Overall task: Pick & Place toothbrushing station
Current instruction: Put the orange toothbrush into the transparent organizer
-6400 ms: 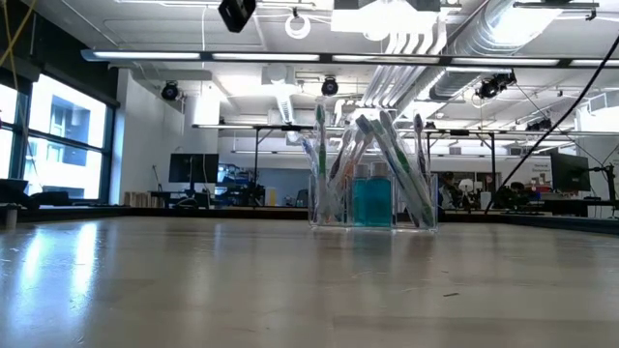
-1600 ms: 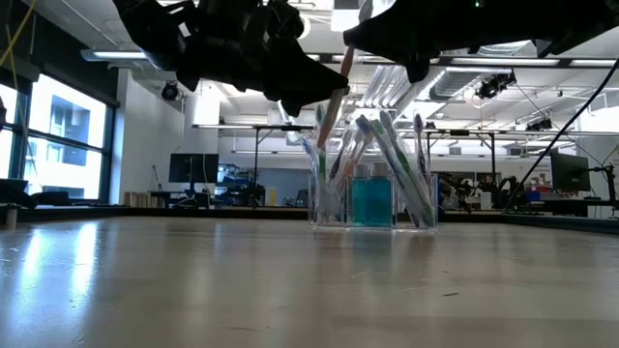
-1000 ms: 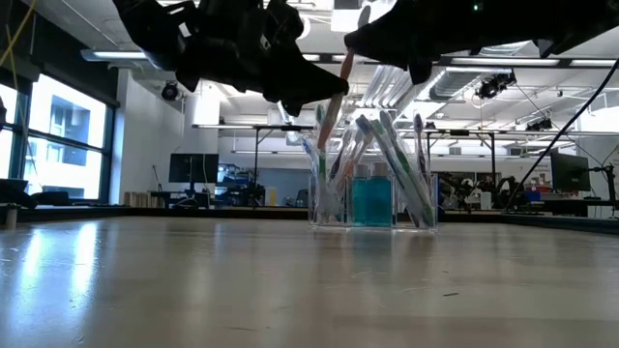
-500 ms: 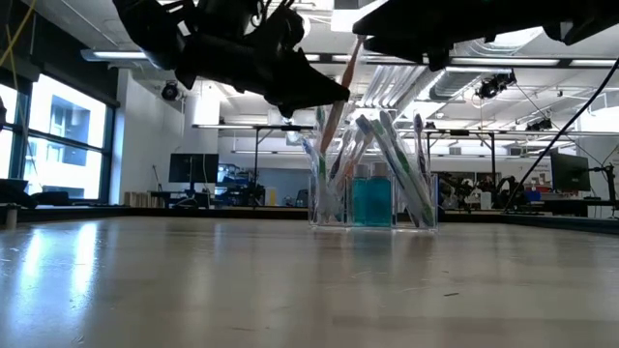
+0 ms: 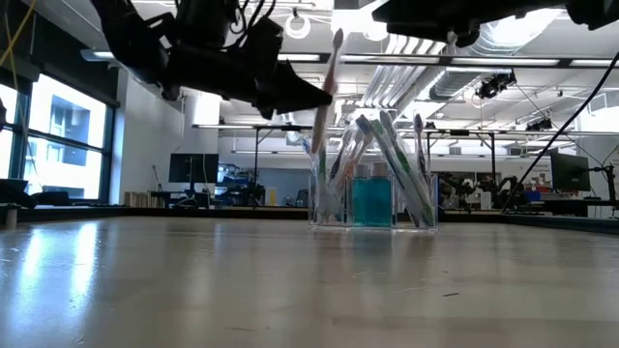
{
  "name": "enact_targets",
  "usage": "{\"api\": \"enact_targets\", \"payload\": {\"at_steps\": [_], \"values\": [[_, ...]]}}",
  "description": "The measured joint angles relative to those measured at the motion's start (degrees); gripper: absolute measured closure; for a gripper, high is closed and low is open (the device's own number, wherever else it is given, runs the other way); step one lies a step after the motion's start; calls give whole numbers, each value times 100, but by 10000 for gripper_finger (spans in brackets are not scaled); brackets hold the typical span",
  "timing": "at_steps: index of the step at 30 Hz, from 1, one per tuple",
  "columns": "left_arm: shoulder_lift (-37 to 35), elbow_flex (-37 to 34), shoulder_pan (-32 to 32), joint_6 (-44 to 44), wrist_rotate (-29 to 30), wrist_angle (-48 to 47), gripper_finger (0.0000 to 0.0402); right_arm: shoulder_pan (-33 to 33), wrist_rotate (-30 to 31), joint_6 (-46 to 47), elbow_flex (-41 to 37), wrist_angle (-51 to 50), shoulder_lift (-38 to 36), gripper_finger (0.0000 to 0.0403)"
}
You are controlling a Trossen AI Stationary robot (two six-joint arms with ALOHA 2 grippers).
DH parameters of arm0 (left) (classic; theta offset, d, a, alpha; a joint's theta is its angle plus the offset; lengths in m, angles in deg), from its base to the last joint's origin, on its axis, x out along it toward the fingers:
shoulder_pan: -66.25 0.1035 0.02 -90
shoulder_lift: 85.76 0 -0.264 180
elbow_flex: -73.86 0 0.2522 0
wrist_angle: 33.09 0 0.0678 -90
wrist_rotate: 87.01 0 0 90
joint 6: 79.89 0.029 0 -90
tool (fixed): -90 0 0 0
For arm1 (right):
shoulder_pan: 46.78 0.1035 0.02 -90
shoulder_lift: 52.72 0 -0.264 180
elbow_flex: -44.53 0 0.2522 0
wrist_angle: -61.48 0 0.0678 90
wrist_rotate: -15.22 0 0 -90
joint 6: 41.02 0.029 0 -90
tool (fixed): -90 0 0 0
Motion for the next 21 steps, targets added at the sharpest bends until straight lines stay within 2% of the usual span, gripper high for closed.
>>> {"api": "enact_targets", "payload": {"at_steps": [6,10,14,21], "values": [[0,-324,417,-300,21,613,387,130,69,2,0,10,0,147],[0,-503,650,-438,-228,1225,387,138,68,145,0,11,0,147],[62,-528,806,-458,-292,1191,387,181,68,286,0,3,0,147],[520,-449,811,-476,-369,1656,387,346,66,304,0,1,0,147]]}}
